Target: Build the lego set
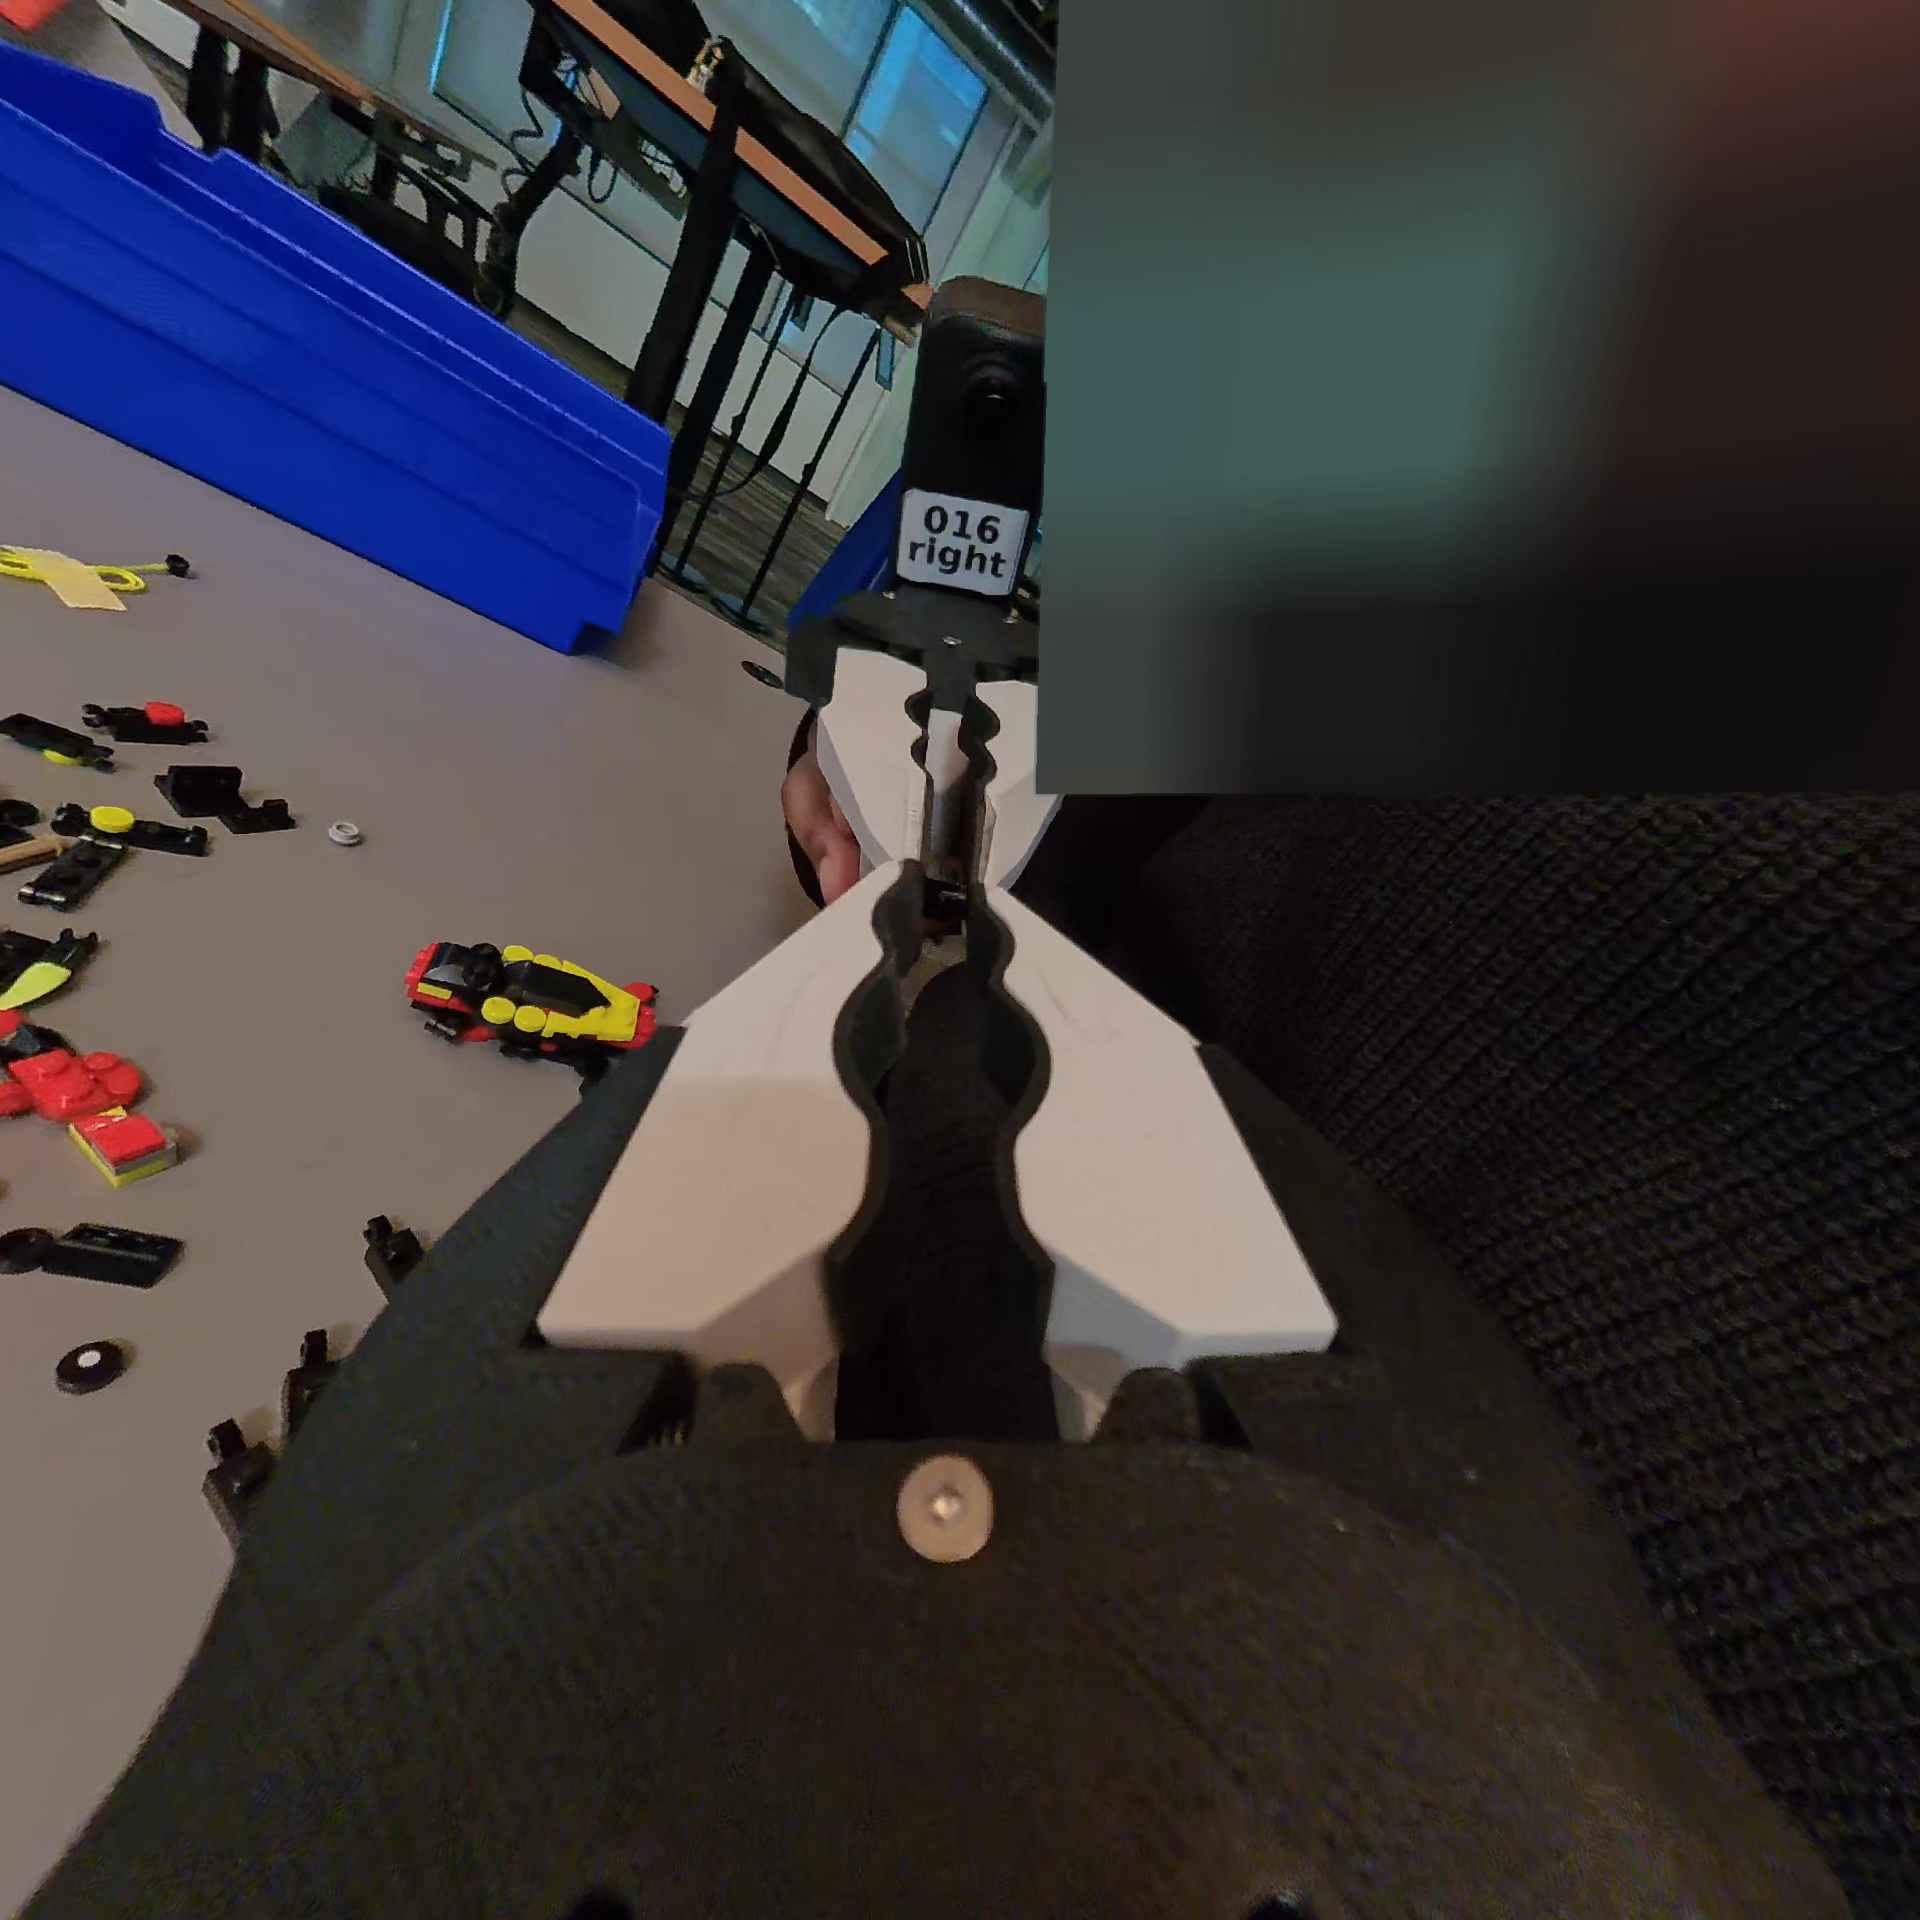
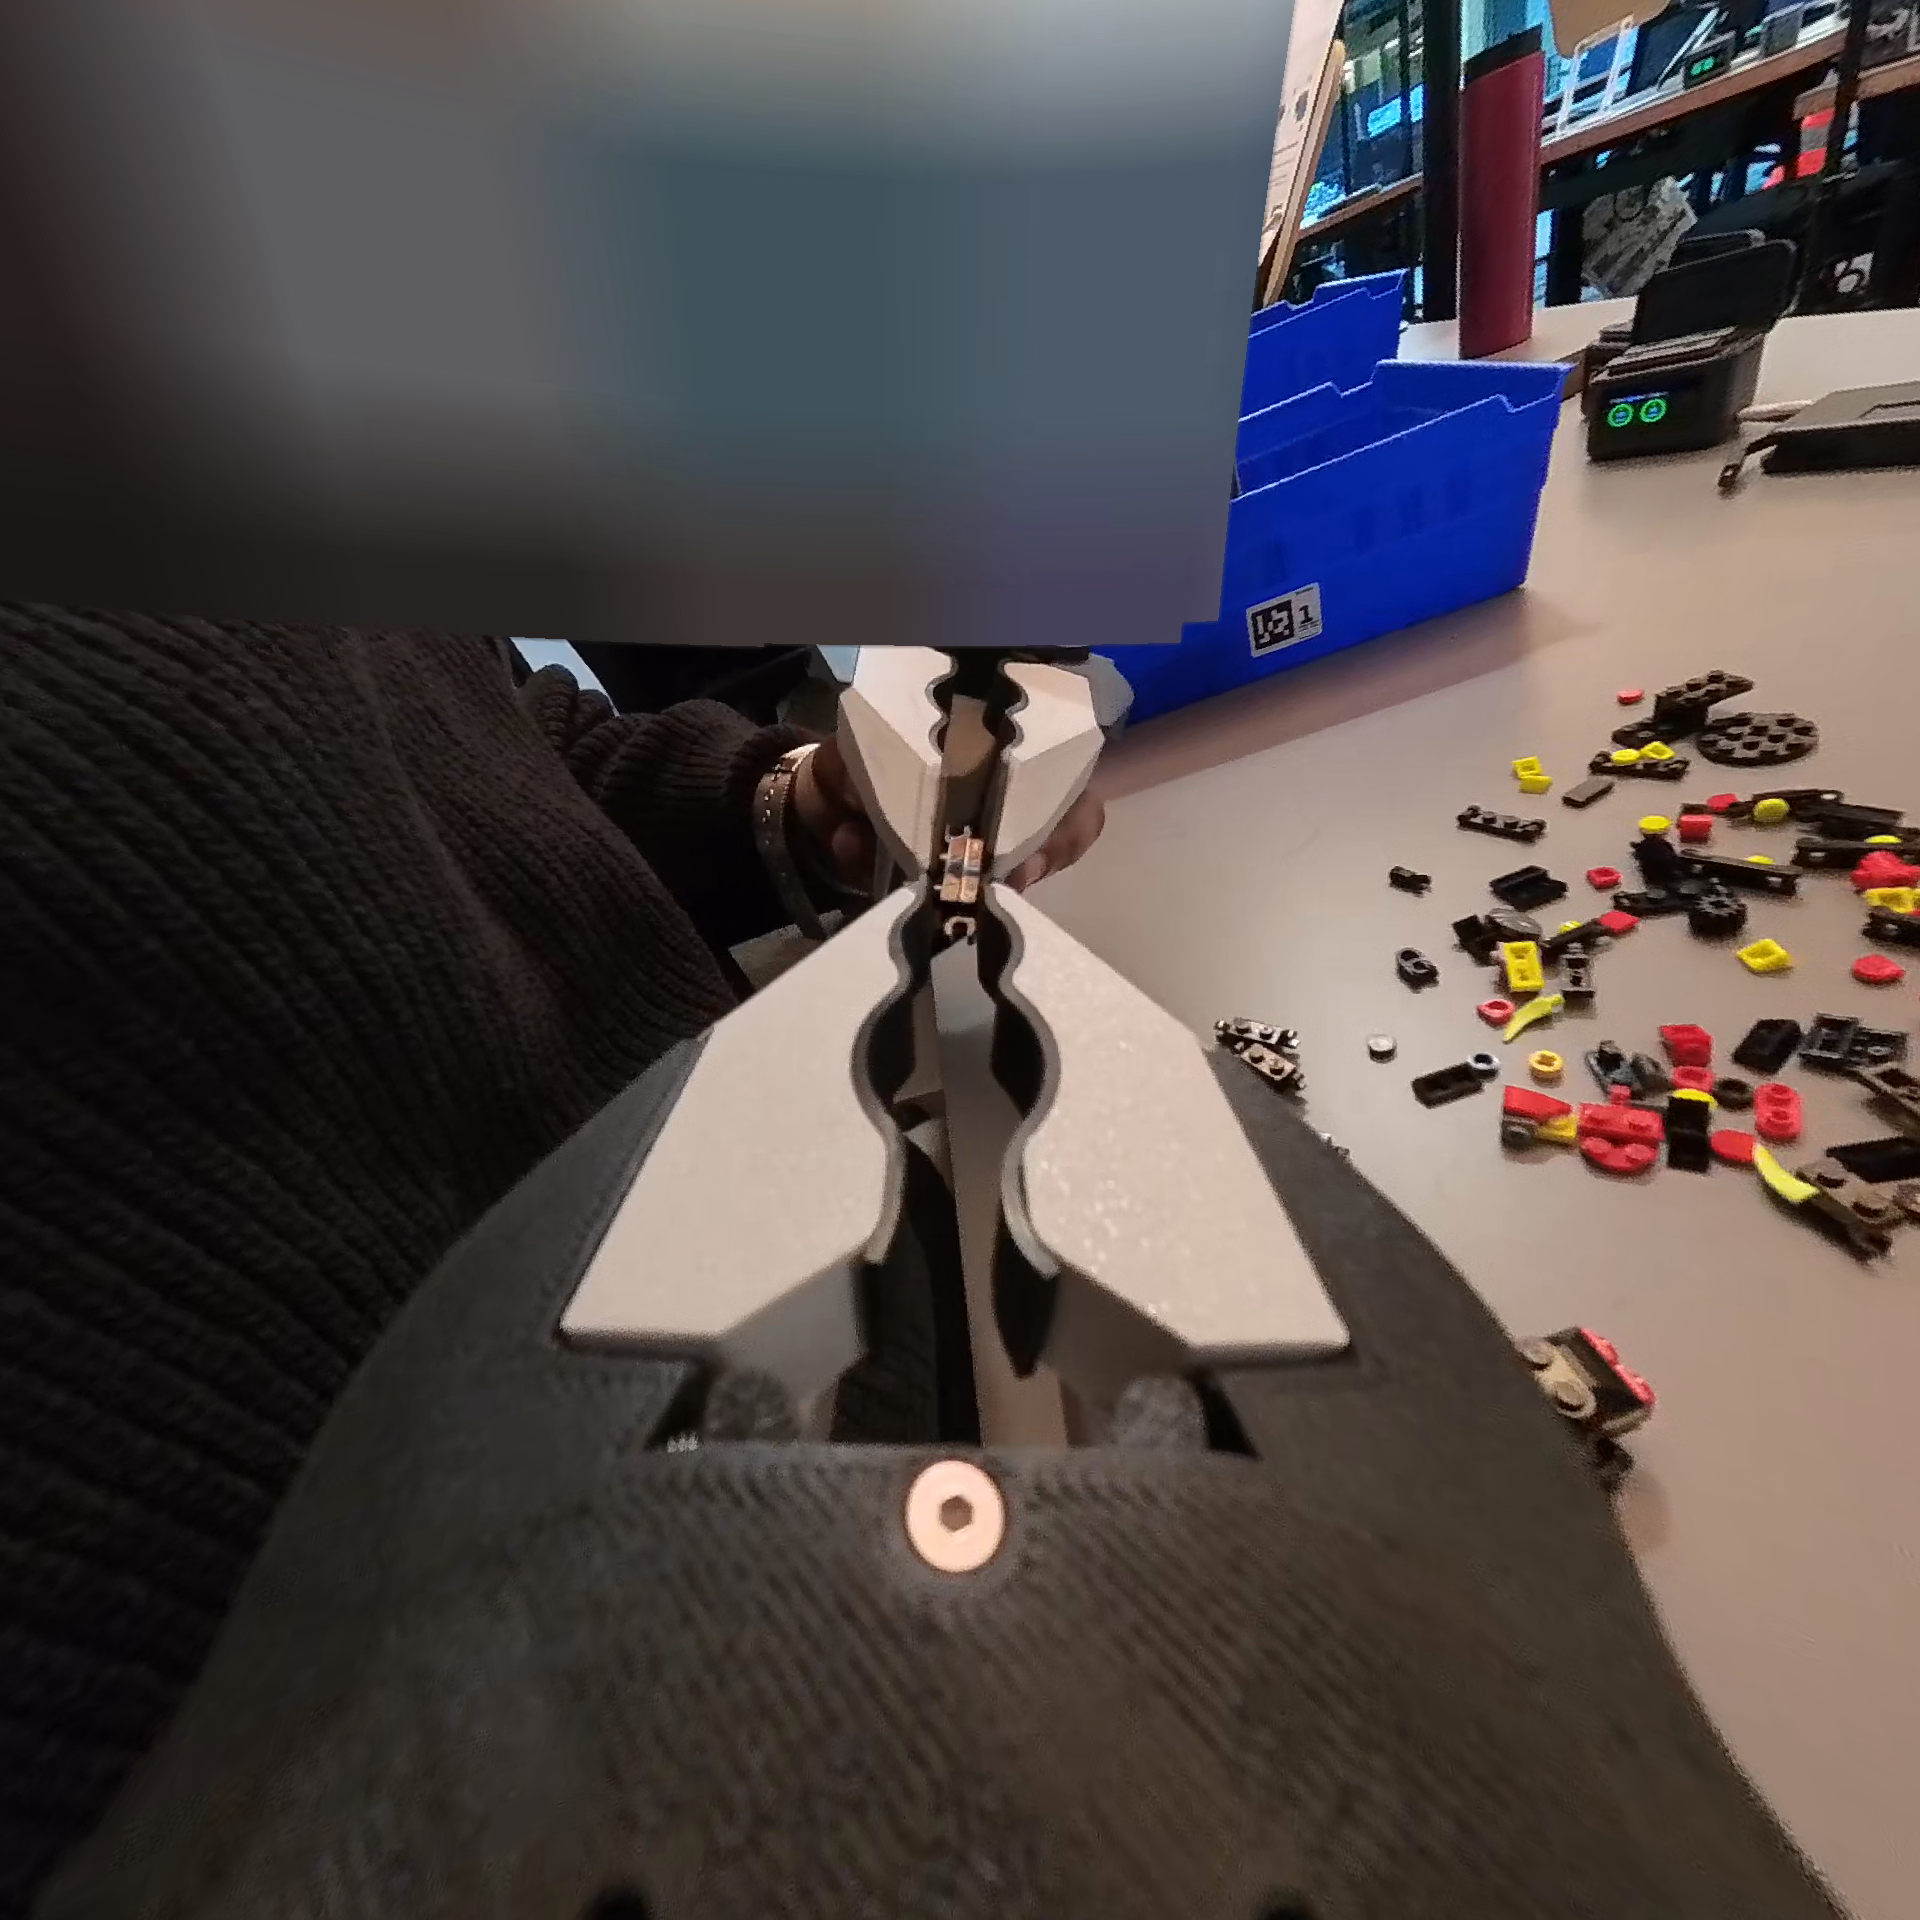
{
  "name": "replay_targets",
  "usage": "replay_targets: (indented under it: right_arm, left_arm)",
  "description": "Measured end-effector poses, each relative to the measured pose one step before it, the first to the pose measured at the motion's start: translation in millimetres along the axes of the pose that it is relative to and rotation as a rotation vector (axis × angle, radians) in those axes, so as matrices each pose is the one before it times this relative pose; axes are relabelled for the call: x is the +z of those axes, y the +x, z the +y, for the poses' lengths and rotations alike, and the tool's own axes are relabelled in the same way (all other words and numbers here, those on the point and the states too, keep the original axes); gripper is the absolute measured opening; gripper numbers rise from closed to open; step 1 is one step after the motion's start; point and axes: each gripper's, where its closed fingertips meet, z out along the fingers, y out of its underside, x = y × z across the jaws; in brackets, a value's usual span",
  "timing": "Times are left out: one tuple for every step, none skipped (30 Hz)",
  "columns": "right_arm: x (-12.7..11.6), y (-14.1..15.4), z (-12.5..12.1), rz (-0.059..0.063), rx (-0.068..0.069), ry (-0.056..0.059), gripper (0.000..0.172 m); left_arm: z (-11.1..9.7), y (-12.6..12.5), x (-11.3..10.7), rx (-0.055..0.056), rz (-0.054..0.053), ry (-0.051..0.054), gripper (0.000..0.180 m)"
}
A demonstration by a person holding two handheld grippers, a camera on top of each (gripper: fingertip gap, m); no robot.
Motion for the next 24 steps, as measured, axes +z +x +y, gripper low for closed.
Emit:
replay_targets:
  right_arm:
    - [-0.36,-0.58,0.21,-0.0012,-0.0074,-0.0052,0.006]
    - [-0.62,-1.22,0.30,-0.0093,-0.0035,-0.0069,0.006]
    - [-0.87,-0.53,0.58,-0.0098,0.0034,-0.0075,0.006]
    - [-0.52,0.62,0.46,-0.0033,0.0048,-0.0030,0.006]
    - [-0.14,1.07,0.50,0.0010,0.0061,0.0014,0.006]
    - [0.32,1.77,0.61,0.0052,0.0079,0.0028,0.006]
    - [0.54,2.39,0.67,0.0107,0.0046,0.0033,0.006]
    - [0.62,1.79,0.92,0.0074,0.0005,0.0018,0.006]
    - [0.71,0.33,1.01,-0.0010,0.0018,-0.0017,0.006]
    - [0.44,0.19,0.85,-0.0020,0.0029,-0.0013,0.006]
    - [0.25,0.39,0.77,-0.0012,0.0026,-0.0009,0.006]
    - [0.01,0.11,1.05,-0.0022,0.0030,-0.0032,0.006]
    - [-0.18,0.50,1.15,-0.0003,0.0016,-0.0048,0.006]
    - [-0.07,0.61,1.01,0.0025,-0.0022,-0.0046,0.006]
    - [0.04,0.70,0.90,0.0048,-0.0052,-0.0034,0.006]
    - [0.40,0.58,0.47,0.0056,-0.0057,-0.0013,0.006]
    - [0.37,0.35,0.29,0.0035,-0.0039,-0.0005,0.006]
    - [0.30,0.26,0.14,0.0035,-0.0023,-0.0002,0.006]
    - [-0.17,0.19,-0.04,0.0041,-0.0021,0.0003,0.006]
    - [-0.11,0.18,-0.18,0.0037,-0.0024,0.0004,0.006]
    - [0.12,0.44,0.05,0.0041,-0.0028,0.0004,0.006]
    - [0.12,0.53,0.18,0.0045,-0.0028,0.0002,0.006]
    - [0.17,0.60,0.14,0.0046,-0.0021,-0.0007,0.006]
    - [0.22,0.37,0.26,0.0030,-0.0007,-0.0011,0.006]
  left_arm:
    - [-0.10,0.30,0.33,0.0013,0.0003,0.0007,0.005]
    - [0.41,1.52,0.67,0.0026,0.0064,-0.0024,0.006]
    - [0.75,0.73,0.93,0.0032,0.0010,-0.0039,0.006]
    - [0.24,-0.50,0.76,0.0034,-0.0064,-0.0012,0.006]
    - [0.16,-1.05,0.25,0.0002,-0.0058,-0.0004,0.005]
    - [0.13,-1.44,-0.28,-0.0023,-0.0049,-0.0001,0.006]
    - [0.16,-2.73,-0.52,-0.0040,-0.0117,0.0027,0.006]
    - [0.24,-2.24,-0.61,-0.0024,-0.0102,0.0014,0.005]
    - [0.93,-0.49,-0.60,0.0011,-0.0017,-0.0066,0.006]
    - [0.96,-0.24,-0.45,0.0105,-0.0055,-0.0088,0.006]
    - [0.59,-0.55,-0.14,0.0171,-0.0111,-0.0055,0.006]
    - [1.10,-0.53,0.16,0.0147,-0.0098,-0.0092,0.006]
    - [1.43,-0.80,0.28,0.0089,-0.0092,-0.0109,0.006]
    - [1.06,-0.77,0.23,0.0044,-0.0074,-0.0080,0.006]
    - [0.71,-0.82,-0.08,0.0020,-0.0050,-0.0051,0.006]
    - [0.26,-0.82,-0.17,-0.0011,-0.0035,-0.0010,0.006]
    - [0.01,-0.22,-0.29,-0.0037,0.0009,0.0001,0.006]
    - [0.18,-0.56,-0.19,-0.0052,0.0001,-0.0009,0.006]
    - [-0.01,-0.71,-0.09,-0.0040,-0.0024,-0.0001,0.006]
    - [0.08,-0.37,-0.02,-0.0010,-0.0019,-0.0004,0.006]
    - [0.01,-0.43,0.05,-0.0003,-0.0028,-0.0003,0.006]
    - [0.01,-0.64,0.05,-0.0003,-0.0044,-0.0003,0.006]
    - [0.16,-0.89,-0.08,-0.0011,-0.0049,-0.0015,0.006]
    - [0.18,-0.60,-0.12,-0.0020,-0.0023,-0.0013,0.006]
